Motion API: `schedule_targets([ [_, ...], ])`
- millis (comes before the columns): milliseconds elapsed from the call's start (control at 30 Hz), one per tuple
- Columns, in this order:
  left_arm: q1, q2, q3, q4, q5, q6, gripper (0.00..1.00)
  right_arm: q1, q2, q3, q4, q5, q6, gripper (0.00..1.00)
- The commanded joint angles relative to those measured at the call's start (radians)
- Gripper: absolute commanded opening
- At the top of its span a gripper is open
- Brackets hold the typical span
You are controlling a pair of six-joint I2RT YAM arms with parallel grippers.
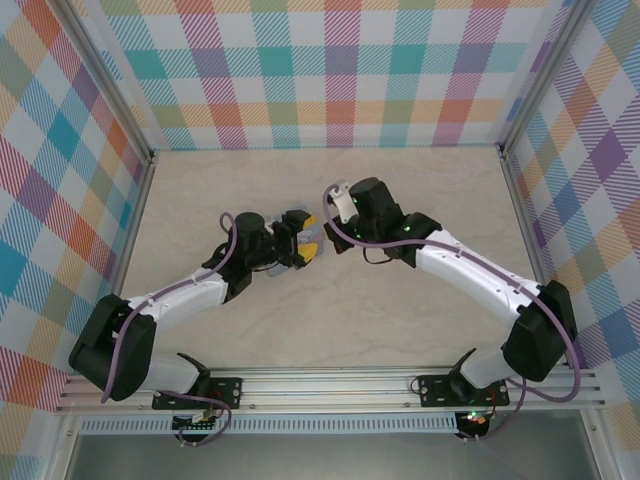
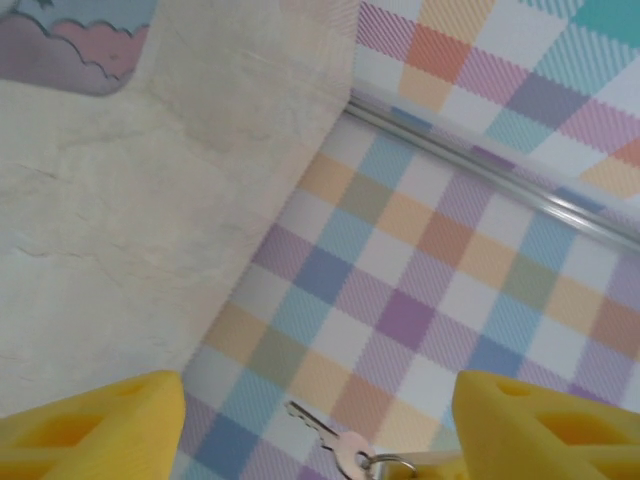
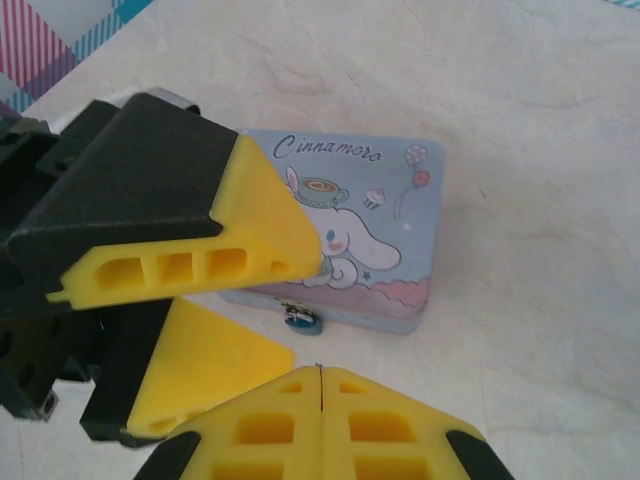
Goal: Unlock the padlock with the key
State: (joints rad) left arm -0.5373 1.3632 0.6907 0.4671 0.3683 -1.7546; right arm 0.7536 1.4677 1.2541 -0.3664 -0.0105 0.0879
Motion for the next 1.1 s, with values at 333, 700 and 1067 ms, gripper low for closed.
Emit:
schedule_targets([
  [333,-0.036,0.069,-0.051,0.263,-0.063,-0.325,0.51,0.037,0.048,0.03,0.101,-0.059,0.038,0.0],
  [700,-0.036,0.073,-0.068,0.279,-0.076,-0.332,0.32,0.038,0.007,-0.008,0.092,-0.046,0.058,0.0],
  [1067,-0.036,0.089,-0.074,0.291,-0.077,-0.333,0.19,0.037,-0.019,-0.038,0.09,-0.034,0.072,0.0],
])
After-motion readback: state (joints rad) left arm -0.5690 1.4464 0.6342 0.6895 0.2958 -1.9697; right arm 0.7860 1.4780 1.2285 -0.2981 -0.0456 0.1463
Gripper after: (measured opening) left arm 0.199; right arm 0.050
